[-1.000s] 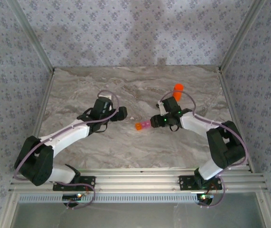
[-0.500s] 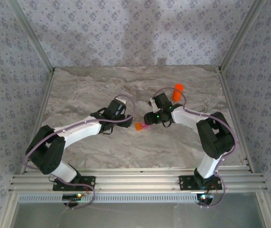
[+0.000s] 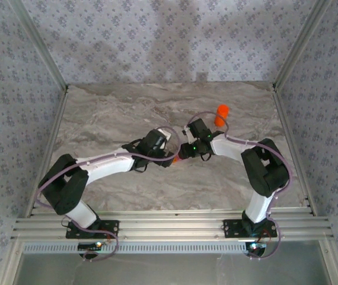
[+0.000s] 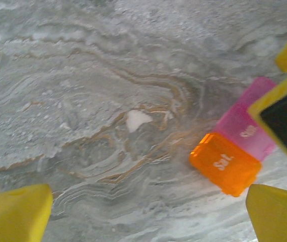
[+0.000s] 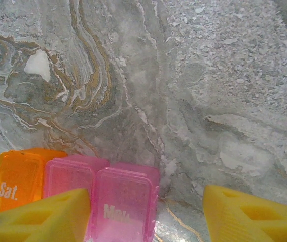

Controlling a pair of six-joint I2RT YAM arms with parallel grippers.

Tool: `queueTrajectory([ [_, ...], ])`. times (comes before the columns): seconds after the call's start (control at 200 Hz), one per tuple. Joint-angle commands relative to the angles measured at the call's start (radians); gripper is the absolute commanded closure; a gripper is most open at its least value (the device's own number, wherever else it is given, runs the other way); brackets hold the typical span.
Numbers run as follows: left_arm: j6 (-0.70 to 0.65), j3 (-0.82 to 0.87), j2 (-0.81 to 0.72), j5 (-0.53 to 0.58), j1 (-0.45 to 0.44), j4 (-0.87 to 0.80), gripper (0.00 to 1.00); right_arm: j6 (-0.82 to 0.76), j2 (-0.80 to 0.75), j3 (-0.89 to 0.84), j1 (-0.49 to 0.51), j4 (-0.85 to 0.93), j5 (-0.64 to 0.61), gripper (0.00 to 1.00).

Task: Sort the pills into containers

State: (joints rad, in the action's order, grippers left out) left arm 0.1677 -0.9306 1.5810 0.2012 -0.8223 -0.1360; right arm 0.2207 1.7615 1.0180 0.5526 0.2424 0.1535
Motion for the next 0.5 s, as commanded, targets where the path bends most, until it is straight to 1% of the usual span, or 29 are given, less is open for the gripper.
queueTrajectory([
  [0.0, -0.047, 0.018, 0.011, -0.056, -0.016, 0.056, 0.02, -0.011, 0.026, -0.011, 0.002, 0.014, -0.015, 0.38],
  [0.165, -0.07, 0.026, 0.025, -0.092, -0.029, 0.07, 0.02, -0.009, 0.033, -0.013, 0.0, 0.013, -0.013, 0.38],
  [0.495, -0.094, 0.024, 0.105, -0.062, -0.03, 0.088, 0.02, -0.004, 0.046, -0.015, 0.001, 0.007, -0.002, 0.39],
])
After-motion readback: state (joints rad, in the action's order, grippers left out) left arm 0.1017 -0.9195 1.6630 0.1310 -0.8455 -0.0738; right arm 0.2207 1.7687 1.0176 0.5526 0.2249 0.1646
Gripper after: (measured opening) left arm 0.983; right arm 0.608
